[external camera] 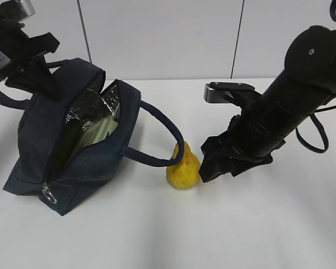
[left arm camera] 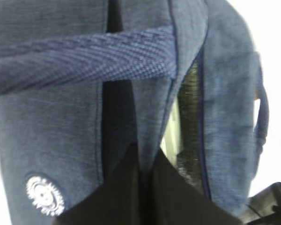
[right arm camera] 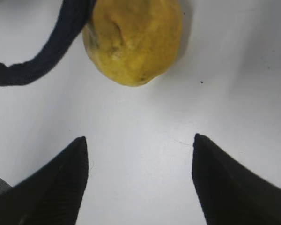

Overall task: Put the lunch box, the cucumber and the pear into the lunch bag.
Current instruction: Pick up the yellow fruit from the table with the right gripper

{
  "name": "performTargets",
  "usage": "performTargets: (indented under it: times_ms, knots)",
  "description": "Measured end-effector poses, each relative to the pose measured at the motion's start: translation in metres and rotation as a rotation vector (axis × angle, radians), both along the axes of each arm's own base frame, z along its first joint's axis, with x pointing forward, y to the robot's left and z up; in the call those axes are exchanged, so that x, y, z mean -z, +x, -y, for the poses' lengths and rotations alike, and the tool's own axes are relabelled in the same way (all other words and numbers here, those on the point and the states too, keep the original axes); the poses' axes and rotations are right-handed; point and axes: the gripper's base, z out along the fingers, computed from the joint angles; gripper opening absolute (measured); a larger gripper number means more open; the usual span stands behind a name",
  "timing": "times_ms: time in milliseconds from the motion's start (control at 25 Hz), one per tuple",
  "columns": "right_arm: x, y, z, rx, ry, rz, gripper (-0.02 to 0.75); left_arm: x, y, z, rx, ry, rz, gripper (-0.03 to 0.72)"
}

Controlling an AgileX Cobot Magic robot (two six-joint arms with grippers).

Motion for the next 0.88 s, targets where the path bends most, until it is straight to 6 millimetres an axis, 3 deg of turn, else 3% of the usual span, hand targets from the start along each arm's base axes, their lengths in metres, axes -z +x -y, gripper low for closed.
performTargets:
  times_ms: [280, 600, 760, 880]
  knots:
    - [-0.002, 0.005, -0.003, -0.027, 0.036, 0.074, 0.511, 0.005, 0.000, -0.012, -0.039, 0.138, -0.013, 0.001]
    - [-0.010, 0.019, -0.009, 0.080, 0.132, 0.204, 0.514, 0.005, 0.000, -0.014, -0.039, 0.151, -0.012, 0.001]
    - [-0.012, 0.021, -0.012, 0.121, 0.183, 0.210, 0.554, 0.005, 0.000, -0.013, -0.040, 0.144, -0.013, 0.001]
    - [-0.002, 0.024, -0.013, 0.128, 0.182, 0.185, 0.583, 0.005, 0.000, -0.013, -0.041, 0.139, -0.013, 0.001]
